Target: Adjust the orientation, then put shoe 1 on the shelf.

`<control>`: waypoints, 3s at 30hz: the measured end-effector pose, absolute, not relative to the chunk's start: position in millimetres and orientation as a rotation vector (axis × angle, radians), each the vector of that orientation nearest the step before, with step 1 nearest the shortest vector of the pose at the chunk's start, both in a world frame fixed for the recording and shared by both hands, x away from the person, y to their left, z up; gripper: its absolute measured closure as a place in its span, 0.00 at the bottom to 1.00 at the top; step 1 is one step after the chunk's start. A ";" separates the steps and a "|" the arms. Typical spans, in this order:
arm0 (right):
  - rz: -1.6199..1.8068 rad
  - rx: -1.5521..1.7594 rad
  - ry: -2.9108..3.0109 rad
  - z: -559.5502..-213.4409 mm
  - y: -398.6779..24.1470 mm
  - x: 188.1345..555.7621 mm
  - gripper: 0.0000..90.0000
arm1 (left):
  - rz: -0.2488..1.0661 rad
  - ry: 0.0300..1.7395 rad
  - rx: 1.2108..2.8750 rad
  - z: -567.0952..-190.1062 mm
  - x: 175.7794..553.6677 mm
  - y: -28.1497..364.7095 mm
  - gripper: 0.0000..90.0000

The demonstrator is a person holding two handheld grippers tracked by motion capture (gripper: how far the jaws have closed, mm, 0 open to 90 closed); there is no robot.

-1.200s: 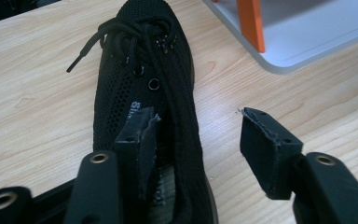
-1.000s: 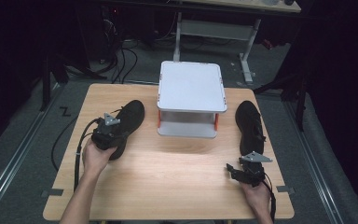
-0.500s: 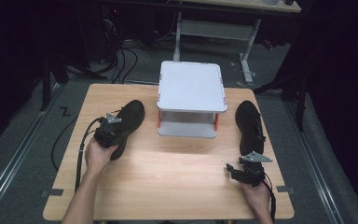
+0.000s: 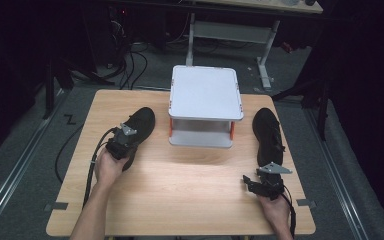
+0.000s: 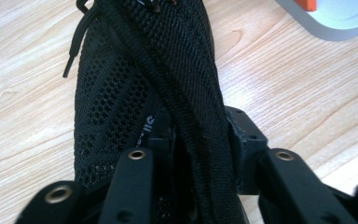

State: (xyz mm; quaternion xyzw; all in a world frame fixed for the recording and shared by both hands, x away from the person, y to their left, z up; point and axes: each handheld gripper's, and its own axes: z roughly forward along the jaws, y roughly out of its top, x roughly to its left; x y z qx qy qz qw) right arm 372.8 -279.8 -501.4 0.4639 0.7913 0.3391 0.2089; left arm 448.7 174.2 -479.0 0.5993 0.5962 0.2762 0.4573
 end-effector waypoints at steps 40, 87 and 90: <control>0.948 1.239 2.196 -500.7 -279.5 367.1 0.64 | 0.557 1.393 1.354 -444.9 391.6 166.9 0.93; 1.386 1.018 2.044 -366.8 -249.9 434.0 0.81 | 0.421 1.214 1.481 -433.9 347.0 79.4 0.93; 1.374 1.011 2.038 -358.3 -244.0 444.0 0.83 | 0.409 1.221 1.477 -435.7 352.8 73.4 0.93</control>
